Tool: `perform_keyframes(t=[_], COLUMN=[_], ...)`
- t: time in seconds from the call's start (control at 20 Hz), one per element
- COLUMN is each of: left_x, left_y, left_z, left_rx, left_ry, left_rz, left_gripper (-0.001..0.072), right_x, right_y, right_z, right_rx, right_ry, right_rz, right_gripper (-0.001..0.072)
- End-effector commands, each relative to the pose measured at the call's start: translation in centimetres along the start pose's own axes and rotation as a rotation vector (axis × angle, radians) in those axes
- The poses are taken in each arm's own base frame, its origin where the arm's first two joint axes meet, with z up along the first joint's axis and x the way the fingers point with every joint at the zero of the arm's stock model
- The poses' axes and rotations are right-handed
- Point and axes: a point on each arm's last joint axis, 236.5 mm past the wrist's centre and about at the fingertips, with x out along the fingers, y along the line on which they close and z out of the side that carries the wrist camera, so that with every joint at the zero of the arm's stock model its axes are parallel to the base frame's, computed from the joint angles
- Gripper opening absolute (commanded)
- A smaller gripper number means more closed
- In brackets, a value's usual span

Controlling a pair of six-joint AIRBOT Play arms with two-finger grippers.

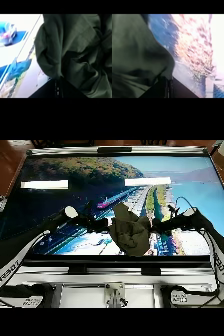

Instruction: Fold the shirts.

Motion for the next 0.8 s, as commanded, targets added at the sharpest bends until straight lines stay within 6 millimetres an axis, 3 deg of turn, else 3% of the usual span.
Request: perform_keyframes(t=[0.0, 0.1, 0.15, 0.25, 0.35, 0.4, 0.5, 0.6, 0.65, 0.75], left_x=[-4.6, -10.8, -15.0, -24.4, -34.7, -39.6, -48.4, -53.9, -55.6, -57.2], left_y=[-1.1, -3.3, -5.5, -12.9, -20.9, -24.0, -28.1, -28.6, -27.6, -23.8], left_z=[2.8, 6.5, 8.3, 9.7, 8.1, 6.6, 2.6, -1.0, -2.1, -3.1], left_rx=[0.162, 0.312, 0.399, 0.611, 0.816, 0.873, 0.964, 0.977, 0.953, 0.842], left_ry=[-0.041, -0.179, -0.281, -0.521, -0.781, -0.908, -1.138, -1.278, -1.317, -1.332], left_rz=[0.045, 0.113, 0.139, 0.118, 0.073, 0.052, 0.049, 0.095, 0.147, 0.272], left_gripper=[0.0025, 0.0024, 0.0024, 0.0025, 0.0025, 0.0025, 0.0025, 0.0025, 0.0025, 0.0025], right_x=[-6.9, -14.4, -18.5, -27.9, -37.8, -42.0, -48.9, -52.8, -53.5, -53.0], right_y=[2.3, 5.8, 8.1, 14.0, 20.7, 23.2, 26.8, 28.5, 28.6, 27.7], right_z=[3.1, 5.3, 6.0, 6.0, 3.2, 1.1, -3.7, -8.0, -9.6, -11.0], right_rx=[-0.194, -0.382, -0.459, -0.589, -0.703, -0.74, -0.805, -0.847, -0.852, -0.83], right_ry=[-0.165, -0.362, -0.482, -0.767, -1.089, -1.229, -1.459, -1.596, -1.62, -1.587], right_rz=[-0.073, -0.106, -0.118, -0.132, -0.089, -0.065, -0.045, -0.043, -0.055, -0.094], right_gripper=[0.0062, 0.0062, 0.0062, 0.0062, 0.0062, 0.0062, 0.0062, 0.0062, 0.0062, 0.0062])
